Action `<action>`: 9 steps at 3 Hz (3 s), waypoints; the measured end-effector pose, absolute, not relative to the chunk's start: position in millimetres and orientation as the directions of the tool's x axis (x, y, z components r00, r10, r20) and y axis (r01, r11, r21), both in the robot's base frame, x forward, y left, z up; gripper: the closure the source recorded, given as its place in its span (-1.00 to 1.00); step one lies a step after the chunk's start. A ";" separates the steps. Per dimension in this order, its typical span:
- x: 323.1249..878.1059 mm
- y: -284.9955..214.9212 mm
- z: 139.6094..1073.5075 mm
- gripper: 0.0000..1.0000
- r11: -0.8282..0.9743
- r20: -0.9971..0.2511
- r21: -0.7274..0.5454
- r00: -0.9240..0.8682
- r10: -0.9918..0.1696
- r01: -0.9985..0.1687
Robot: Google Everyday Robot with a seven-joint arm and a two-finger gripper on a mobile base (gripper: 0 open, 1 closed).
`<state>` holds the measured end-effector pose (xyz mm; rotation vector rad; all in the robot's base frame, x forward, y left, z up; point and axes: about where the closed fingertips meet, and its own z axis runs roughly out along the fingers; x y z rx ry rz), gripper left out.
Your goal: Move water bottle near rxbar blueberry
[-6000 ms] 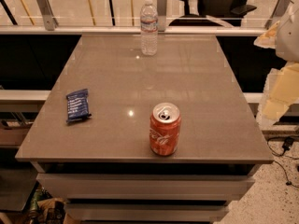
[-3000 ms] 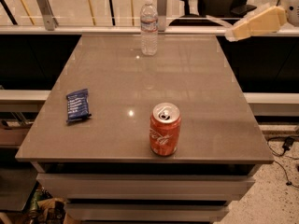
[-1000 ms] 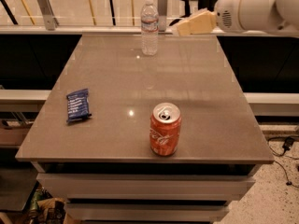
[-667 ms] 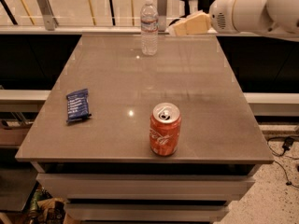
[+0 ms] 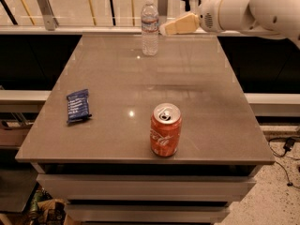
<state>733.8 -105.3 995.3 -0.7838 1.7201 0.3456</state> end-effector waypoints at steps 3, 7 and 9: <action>769.4 -54.8 978.1 -1.00 0.781 -0.946 -0.135 -0.154 -0.284 -0.610; 825.6 -15.0 959.6 -1.00 0.743 -0.970 -0.075 -0.123 -0.208 -0.665; 831.6 -6.4 956.6 -0.66 0.739 -0.969 -0.064 -0.135 -0.206 -0.670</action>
Offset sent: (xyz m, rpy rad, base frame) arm 0.0401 0.0520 -0.0161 0.0417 0.0077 -0.1075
